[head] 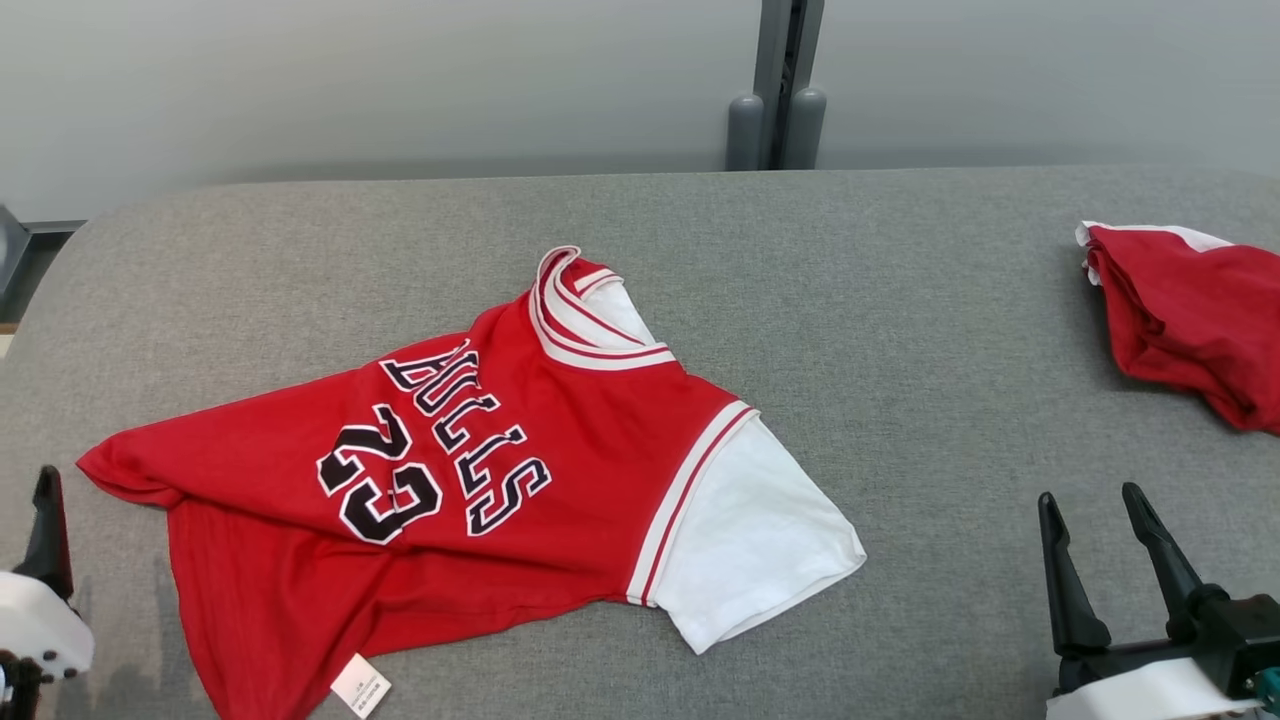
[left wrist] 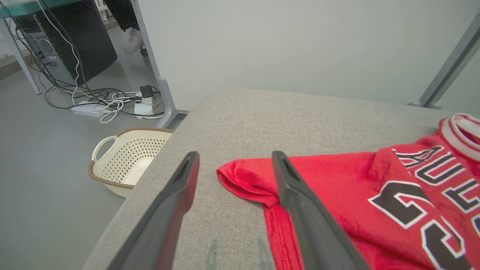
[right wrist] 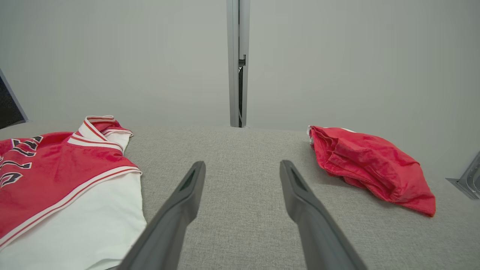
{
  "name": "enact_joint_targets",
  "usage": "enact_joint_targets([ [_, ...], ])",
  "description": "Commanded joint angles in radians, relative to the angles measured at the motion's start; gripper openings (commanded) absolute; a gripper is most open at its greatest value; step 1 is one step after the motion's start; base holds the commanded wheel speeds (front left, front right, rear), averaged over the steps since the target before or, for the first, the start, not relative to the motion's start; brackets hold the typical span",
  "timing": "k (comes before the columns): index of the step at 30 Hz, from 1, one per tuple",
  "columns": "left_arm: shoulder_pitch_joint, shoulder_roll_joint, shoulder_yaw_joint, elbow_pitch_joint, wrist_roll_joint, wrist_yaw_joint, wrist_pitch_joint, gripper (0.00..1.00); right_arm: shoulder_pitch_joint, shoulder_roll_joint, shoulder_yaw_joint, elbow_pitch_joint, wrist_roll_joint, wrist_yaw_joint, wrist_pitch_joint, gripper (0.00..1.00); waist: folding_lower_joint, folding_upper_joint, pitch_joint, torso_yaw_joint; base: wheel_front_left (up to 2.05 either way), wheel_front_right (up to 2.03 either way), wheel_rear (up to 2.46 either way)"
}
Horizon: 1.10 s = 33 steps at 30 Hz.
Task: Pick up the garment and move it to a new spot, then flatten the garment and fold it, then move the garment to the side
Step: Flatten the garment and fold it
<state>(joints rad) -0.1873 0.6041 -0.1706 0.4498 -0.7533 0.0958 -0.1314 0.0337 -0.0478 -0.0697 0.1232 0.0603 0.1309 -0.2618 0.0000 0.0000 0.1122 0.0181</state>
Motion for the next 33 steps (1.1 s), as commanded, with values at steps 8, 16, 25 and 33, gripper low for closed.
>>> enact_joint_targets([
  [8,0.086,0.009,0.01,-0.079,0.0,0.026,-0.026,1.0,0.043,-0.006,-0.008,-0.001,-0.008,0.0,-0.005,1.0,0.0,0.0,-0.022,0.021,0.0,0.0,0.0],
  [16,0.254,-0.08,0.049,-0.303,0.058,0.109,-0.127,1.0,0.085,-0.006,-0.038,-0.021,-0.013,0.0,-0.005,1.0,0.0,0.0,-0.087,0.049,0.0,0.0,0.0],
  [25,0.416,-0.278,0.135,-0.505,0.209,0.088,-0.132,1.0,0.098,-0.005,-0.037,-0.05,-0.017,0.0,-0.005,1.0,0.0,0.0,-0.139,0.054,0.0,0.0,0.0],
  [33,0.501,-0.429,0.159,-0.468,0.377,-0.106,-0.133,1.0,0.09,-0.005,-0.002,-0.046,-0.008,0.0,-0.005,1.0,0.0,0.0,-0.171,0.015,0.0,0.0,0.0],
])
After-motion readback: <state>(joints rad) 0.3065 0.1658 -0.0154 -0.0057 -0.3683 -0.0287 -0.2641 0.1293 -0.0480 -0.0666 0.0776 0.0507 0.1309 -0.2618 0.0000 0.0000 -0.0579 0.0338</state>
